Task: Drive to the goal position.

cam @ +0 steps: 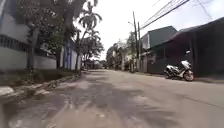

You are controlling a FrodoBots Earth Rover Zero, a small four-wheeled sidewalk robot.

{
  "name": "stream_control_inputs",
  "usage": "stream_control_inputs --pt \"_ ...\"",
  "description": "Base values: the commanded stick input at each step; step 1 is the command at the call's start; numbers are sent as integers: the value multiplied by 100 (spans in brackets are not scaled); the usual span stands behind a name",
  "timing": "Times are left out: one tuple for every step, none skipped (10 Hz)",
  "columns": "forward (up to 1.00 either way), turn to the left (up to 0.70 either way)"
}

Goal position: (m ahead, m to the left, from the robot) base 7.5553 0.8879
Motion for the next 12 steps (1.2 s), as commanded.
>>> stream_control_inputs --pt "85 0" --pt "85 0" --pt "85 0" --pt "85 0" --pt "85 0" --pt "85 0" --pt "85 0" --pt "85 0" --pt "85 0" --pt "85 0" --pt "85 0" --pt "85 0"
